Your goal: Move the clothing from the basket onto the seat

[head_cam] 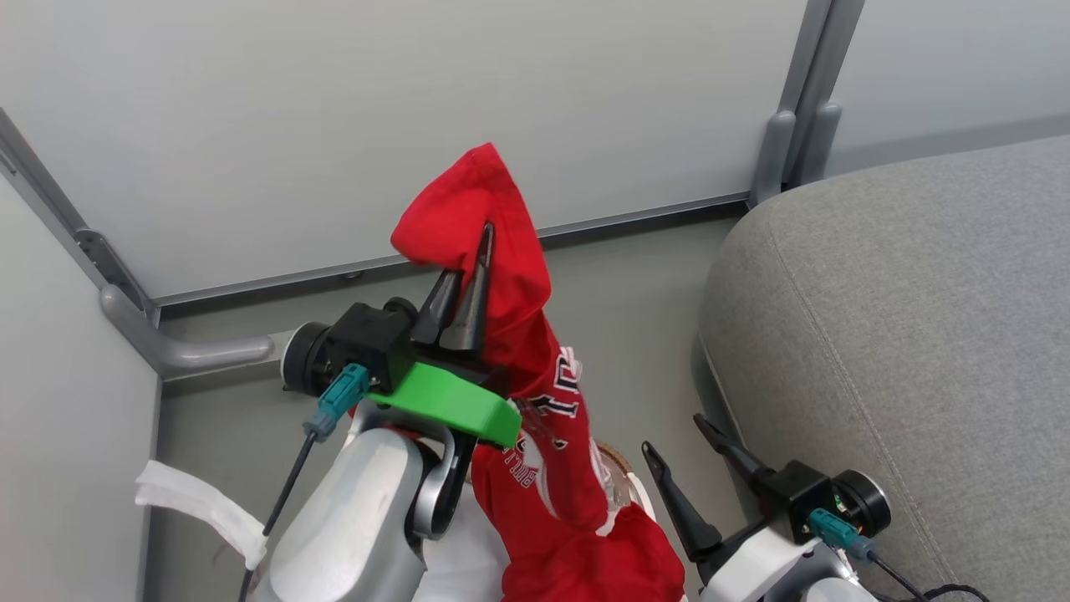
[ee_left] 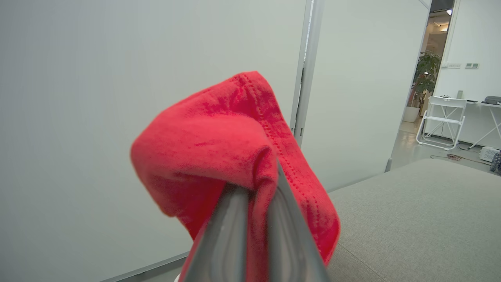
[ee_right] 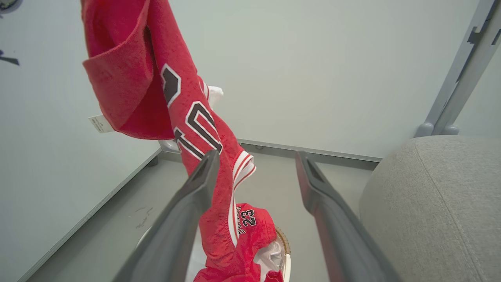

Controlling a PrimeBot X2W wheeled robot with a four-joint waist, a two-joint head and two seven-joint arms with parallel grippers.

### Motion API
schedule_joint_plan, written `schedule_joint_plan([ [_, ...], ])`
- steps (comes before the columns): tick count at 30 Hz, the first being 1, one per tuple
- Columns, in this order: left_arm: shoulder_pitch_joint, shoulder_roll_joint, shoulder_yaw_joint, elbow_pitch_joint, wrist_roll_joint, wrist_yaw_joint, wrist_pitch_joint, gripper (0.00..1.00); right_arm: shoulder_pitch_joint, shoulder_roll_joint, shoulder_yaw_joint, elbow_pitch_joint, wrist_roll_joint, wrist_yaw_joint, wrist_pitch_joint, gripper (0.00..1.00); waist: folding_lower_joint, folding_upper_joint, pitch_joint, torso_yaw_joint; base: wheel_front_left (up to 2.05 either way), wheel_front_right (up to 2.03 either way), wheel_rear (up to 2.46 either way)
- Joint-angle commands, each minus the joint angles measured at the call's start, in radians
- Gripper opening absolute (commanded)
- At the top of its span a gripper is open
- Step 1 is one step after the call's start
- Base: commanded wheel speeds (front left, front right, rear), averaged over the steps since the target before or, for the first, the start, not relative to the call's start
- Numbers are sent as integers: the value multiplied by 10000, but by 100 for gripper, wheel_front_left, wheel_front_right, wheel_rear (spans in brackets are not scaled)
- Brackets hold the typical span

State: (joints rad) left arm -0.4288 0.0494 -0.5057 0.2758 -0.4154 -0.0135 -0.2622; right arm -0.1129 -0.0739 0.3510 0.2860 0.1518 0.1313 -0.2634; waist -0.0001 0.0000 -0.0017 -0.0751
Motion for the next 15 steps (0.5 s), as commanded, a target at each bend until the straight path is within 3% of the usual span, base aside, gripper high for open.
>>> schedule_joint_plan([
  [1,-271,24,-135,-171,-57,-19,-39,0,77,-93,162,52,87,-10,-19,100,1,0,-4,58,0,0,0],
  [15,-841,23,-2219,-1163,-1117,373,-39,0,-1246,-383,1023,253,-164,-10,-19,100,1,0,89,528,0,0,0],
])
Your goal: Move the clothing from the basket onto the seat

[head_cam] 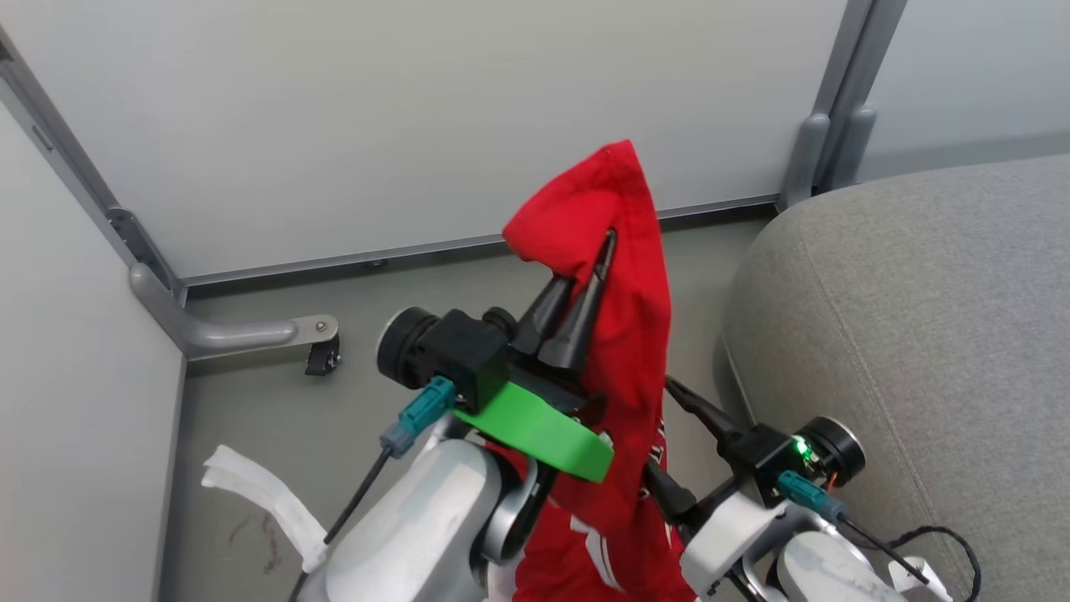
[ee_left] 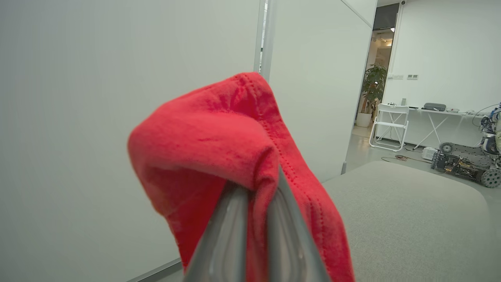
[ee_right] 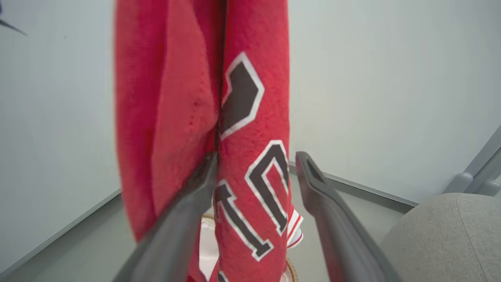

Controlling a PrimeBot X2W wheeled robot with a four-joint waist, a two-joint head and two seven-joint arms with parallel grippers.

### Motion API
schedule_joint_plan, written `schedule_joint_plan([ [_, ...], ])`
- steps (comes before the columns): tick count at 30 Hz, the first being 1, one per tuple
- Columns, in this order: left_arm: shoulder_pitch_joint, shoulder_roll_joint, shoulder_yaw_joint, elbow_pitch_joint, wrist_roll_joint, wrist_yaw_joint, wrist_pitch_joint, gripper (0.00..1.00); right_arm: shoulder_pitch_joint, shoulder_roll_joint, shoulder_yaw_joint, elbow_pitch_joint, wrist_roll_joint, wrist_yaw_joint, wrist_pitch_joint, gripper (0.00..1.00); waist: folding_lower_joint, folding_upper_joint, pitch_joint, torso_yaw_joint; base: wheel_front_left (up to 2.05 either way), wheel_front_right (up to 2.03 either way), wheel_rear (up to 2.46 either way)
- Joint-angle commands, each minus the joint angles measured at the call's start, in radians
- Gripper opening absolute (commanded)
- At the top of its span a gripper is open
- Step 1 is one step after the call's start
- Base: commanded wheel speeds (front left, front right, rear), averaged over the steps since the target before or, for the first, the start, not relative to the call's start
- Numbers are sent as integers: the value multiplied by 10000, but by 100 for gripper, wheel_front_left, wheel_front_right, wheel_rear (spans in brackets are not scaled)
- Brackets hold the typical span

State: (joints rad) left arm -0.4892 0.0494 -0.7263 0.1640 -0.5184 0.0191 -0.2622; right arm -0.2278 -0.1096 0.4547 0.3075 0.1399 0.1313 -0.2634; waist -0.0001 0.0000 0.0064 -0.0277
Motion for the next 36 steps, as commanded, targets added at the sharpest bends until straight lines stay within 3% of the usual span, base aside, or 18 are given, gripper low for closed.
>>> schedule_joint_plan([
  [1,-262,22,-118,-68,-125,86,-39,0,-188,8,-27,92,-81,-10,-19,100,1,0,10,93,0,0,0],
  [9,-398,22,-819,-103,-501,272,-39,0,-693,292,270,716,-116,-10,-19,100,1,0,26,465,0,0,0],
  [10,-420,22,-881,-96,-569,286,-39,0,-710,329,339,835,-75,-10,-19,67,1,0,27,516,0,0,0],
  [11,-427,22,-927,-92,-610,310,-41,0,-702,358,420,964,-32,-10,-19,23,1,0,27,554,0,0,0],
  [12,-433,19,-975,-75,-666,336,-39,0,-714,395,451,1049,56,-10,-19,0,1,0,30,600,0,0,0],
  [26,-254,22,-853,519,-580,520,-38,0,-457,508,406,1040,570,-10,-19,0,1,0,165,417,0,0,0],
  [27,-215,23,-835,582,-559,526,-27,26,-434,493,356,1007,593,-10,-19,0,1,0,182,368,0,0,0],
  [28,-181,25,-803,646,-558,561,-26,98,-396,476,288,990,623,-10,-19,0,1,0,192,322,0,0,0],
  [32,-73,21,-676,960,-382,617,-22,100,-161,454,-22,824,759,-10,-19,0,1,0,230,-36,0,0,0],
  [36,71,20,-383,1385,-57,594,-24,100,61,456,-261,620,867,-10,-19,0,1,0,302,-853,0,0,0],
])
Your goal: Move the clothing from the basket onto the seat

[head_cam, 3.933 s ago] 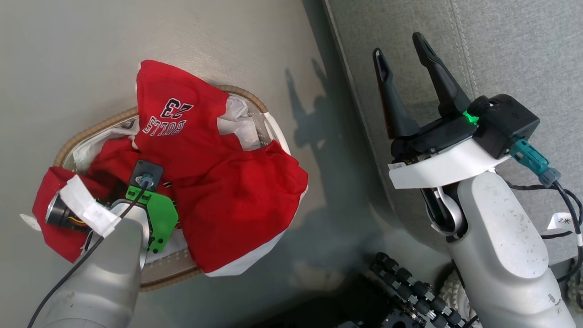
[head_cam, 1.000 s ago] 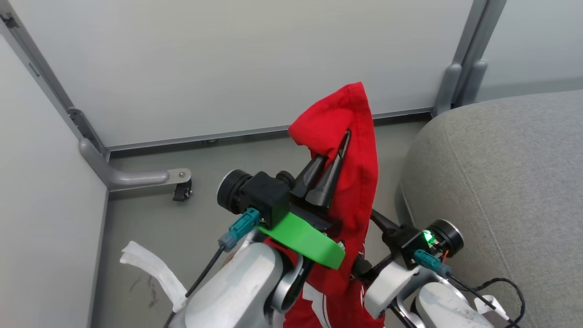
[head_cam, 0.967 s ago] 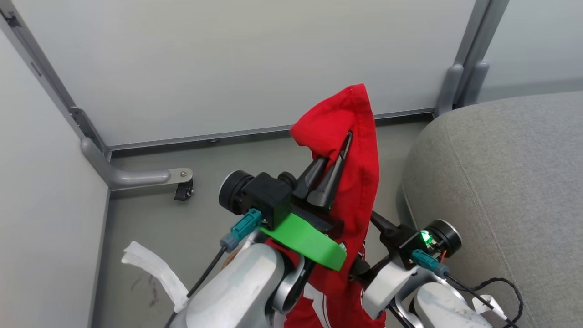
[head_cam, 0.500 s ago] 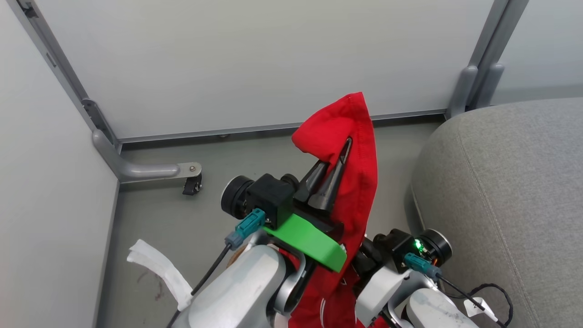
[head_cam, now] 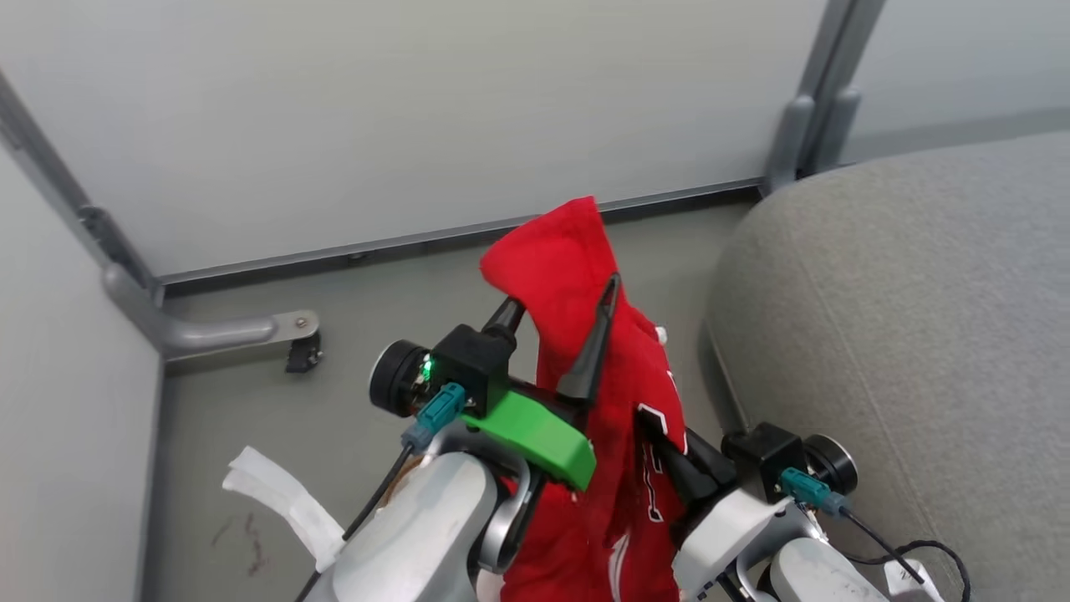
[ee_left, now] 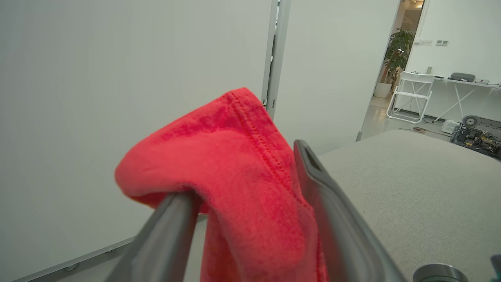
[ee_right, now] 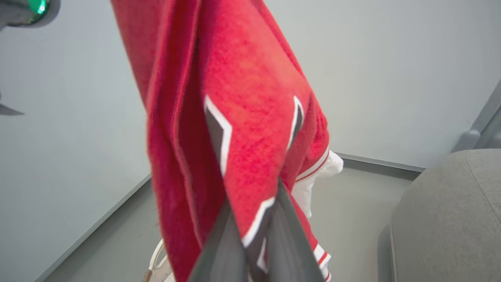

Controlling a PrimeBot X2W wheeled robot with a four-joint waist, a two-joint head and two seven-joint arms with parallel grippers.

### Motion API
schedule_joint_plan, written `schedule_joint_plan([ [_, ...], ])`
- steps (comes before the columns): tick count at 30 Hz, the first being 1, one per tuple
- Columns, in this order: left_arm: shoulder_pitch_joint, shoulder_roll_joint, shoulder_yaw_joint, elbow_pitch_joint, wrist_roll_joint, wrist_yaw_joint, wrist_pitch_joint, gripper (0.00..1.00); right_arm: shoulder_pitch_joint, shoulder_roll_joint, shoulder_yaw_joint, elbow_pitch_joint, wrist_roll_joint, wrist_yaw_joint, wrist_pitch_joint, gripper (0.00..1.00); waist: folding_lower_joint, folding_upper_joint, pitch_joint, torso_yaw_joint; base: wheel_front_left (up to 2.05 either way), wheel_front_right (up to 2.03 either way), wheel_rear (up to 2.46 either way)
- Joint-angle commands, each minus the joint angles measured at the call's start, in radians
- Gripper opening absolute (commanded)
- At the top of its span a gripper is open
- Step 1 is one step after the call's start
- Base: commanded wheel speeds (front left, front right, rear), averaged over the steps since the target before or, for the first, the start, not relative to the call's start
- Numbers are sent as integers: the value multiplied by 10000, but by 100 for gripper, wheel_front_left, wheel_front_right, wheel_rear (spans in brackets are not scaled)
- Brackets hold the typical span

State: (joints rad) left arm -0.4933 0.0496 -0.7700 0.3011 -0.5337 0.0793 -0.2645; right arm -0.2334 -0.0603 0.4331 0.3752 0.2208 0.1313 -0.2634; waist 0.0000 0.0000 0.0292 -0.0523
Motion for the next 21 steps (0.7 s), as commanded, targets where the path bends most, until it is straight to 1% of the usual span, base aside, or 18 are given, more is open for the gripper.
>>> schedule_joint_plan([
  [1,171,21,159,153,193,-51,1,100,183,-37,-83,-116,91,-10,-19,0,0,0,94,-894,0,0,0],
  [2,237,23,232,259,263,-85,1,100,252,-33,-110,-159,121,-10,-19,0,0,0,112,-1125,0,0,0],
  [3,359,20,419,466,428,-119,1,100,316,-27,-171,-317,137,-10,-21,0,0,0,170,-1694,0,0,0],
  [4,431,23,525,554,540,-148,1,100,360,-29,-211,-395,164,-10,-19,0,0,0,201,-2005,0,0,0],
  [10,730,24,1013,856,958,-431,1,100,584,-28,-440,-776,210,-10,-21,0,0,0,389,-3461,0,0,0],
  [17,943,33,1370,1040,1223,-662,1,100,797,-11,-694,-1178,276,-10,-19,0,0,0,501,-4606,0,0,0],
  [21,876,36,1320,1014,1254,-805,1,100,983,-7,-1322,-1529,236,-10,-19,0,0,0,684,-4740,0,0,0],
])
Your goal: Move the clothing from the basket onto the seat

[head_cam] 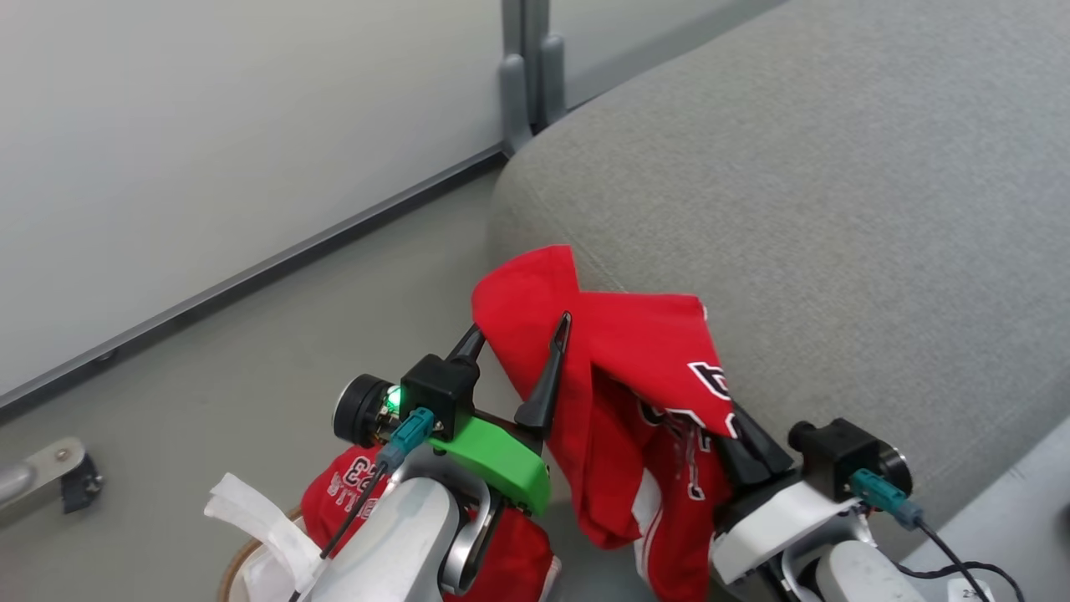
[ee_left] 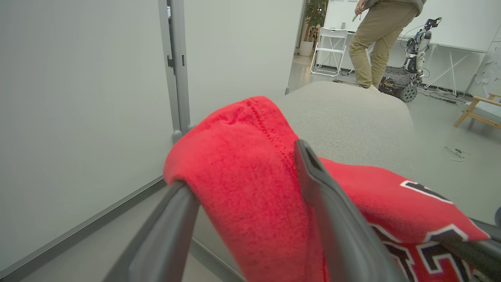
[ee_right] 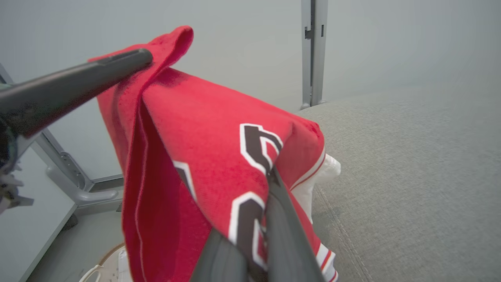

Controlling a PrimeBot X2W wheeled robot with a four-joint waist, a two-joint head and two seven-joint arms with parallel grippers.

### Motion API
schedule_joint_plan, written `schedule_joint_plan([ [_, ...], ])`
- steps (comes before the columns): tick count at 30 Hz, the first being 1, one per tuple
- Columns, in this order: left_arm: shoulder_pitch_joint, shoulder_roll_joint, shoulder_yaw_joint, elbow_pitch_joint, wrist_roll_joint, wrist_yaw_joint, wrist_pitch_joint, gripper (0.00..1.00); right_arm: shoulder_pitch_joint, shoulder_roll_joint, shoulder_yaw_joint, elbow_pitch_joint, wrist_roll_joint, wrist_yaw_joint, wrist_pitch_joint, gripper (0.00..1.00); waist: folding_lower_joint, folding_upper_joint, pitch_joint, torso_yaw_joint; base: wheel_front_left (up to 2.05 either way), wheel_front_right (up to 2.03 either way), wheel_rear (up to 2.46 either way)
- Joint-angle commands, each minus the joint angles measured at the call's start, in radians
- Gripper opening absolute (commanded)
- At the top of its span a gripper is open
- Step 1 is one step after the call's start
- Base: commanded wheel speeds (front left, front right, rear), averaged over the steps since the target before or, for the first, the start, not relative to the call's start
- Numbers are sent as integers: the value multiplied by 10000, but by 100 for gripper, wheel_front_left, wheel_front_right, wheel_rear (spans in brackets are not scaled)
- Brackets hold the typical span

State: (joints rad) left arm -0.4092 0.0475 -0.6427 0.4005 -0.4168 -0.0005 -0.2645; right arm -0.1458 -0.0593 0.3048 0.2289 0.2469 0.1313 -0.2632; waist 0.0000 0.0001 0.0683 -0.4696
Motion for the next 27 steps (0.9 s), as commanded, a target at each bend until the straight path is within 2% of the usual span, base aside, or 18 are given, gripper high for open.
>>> schedule_joint_plan([
  [1,12,61,35,23,72,-62,1,100,144,-11,-149,-149,-72,-10,-22,0,0,-1,336,-588,0,0,0],
  [5,-42,62,2,54,109,-151,1,100,112,-76,-575,-506,-213,-10,-22,0,0,-1,490,-655,0,0,0],
  [9,35,57,23,79,201,-215,1,100,-555,-568,-729,-729,-326,-10,-22,0,0,-1,752,-697,0,0,0],
  [15,-73,59,236,74,647,-219,1,100,-2728,-1805,-616,-703,-663,-10,-22,0,0,-1,1595,-661,0,0,0],
  [23,-954,59,199,-37,1389,-602,1,100,-6017,-3483,-1374,-44,-1395,-12,-21,0,0,-1,3266,143,0,0,0],
  [27,-1436,59,103,-174,1600,-748,1,100,-7342,-4074,-1472,633,-1801,-12,-21,0,0,-1,4054,496,0,0,0],
])
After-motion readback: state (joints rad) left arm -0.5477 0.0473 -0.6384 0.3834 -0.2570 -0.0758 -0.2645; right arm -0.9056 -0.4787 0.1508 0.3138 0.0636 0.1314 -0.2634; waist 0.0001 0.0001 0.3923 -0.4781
